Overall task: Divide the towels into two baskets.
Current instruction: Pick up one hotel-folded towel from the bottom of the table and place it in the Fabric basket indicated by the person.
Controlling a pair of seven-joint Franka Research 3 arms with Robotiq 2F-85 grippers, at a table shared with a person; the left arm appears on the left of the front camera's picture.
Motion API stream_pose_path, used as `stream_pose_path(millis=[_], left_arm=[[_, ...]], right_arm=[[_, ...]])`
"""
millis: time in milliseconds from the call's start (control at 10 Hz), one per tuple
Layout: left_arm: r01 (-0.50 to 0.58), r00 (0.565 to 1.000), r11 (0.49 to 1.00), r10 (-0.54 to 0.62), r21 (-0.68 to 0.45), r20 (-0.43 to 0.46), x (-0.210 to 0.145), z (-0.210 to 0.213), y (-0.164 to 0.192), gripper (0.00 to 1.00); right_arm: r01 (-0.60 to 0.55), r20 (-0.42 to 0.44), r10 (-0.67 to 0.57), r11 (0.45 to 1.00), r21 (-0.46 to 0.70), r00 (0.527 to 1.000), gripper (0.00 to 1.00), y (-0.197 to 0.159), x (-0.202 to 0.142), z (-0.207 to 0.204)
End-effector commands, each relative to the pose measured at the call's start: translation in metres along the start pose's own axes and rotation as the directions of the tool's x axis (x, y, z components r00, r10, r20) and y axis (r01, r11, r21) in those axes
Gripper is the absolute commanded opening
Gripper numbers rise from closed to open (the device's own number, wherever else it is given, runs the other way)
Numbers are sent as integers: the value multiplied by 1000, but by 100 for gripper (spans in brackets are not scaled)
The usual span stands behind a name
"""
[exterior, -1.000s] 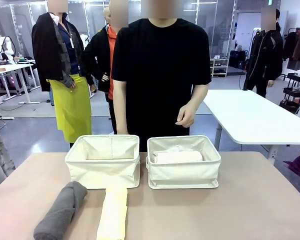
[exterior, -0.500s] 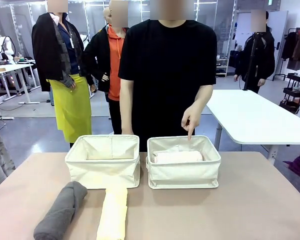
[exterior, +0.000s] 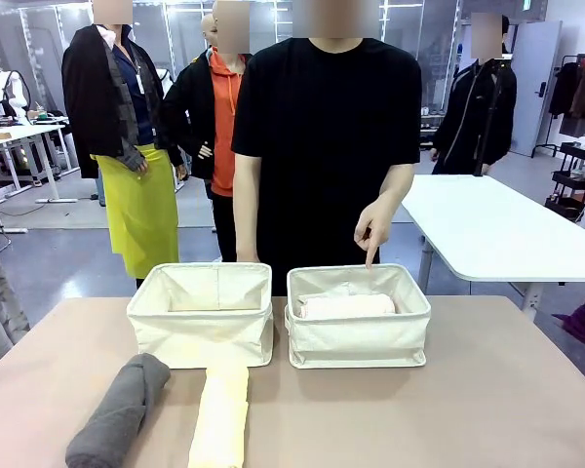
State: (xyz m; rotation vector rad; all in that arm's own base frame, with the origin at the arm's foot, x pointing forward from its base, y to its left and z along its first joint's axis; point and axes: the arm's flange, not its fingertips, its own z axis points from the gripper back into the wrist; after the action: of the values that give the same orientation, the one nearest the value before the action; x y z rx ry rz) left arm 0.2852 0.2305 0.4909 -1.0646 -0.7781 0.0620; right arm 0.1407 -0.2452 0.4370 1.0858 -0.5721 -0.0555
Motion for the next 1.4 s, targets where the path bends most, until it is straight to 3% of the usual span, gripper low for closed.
stream_pose_path(millis=[0, 600, 900, 1100, 1300], left_arm=[[11, 1000, 1000, -11, -23, 16, 1, 2, -1, 100], [0, 1000, 1000, 0, 0, 0, 0, 0, 0, 100], [3, 990, 991, 16, 132, -142, -5, -72, -46, 100], [-12, 973, 980, 56, 196, -224, -15, -114, -62, 100], [43, 957, 961, 39, 275, -286, -29, -148, -74, 100]], right_arm=[[-17, 12, 17, 1000, -4, 1000, 100, 1, -4, 1], [-17, 12, 17, 1000, -4, 1000, 100, 1, -4, 1], [-17, 12, 17, 1000, -4, 1000, 100, 1, -4, 1], [-17, 12, 17, 1000, -4, 1000, 100, 1, -4, 1], [-17, 12, 17, 1000, -4, 1000, 100, 1, -4, 1]])
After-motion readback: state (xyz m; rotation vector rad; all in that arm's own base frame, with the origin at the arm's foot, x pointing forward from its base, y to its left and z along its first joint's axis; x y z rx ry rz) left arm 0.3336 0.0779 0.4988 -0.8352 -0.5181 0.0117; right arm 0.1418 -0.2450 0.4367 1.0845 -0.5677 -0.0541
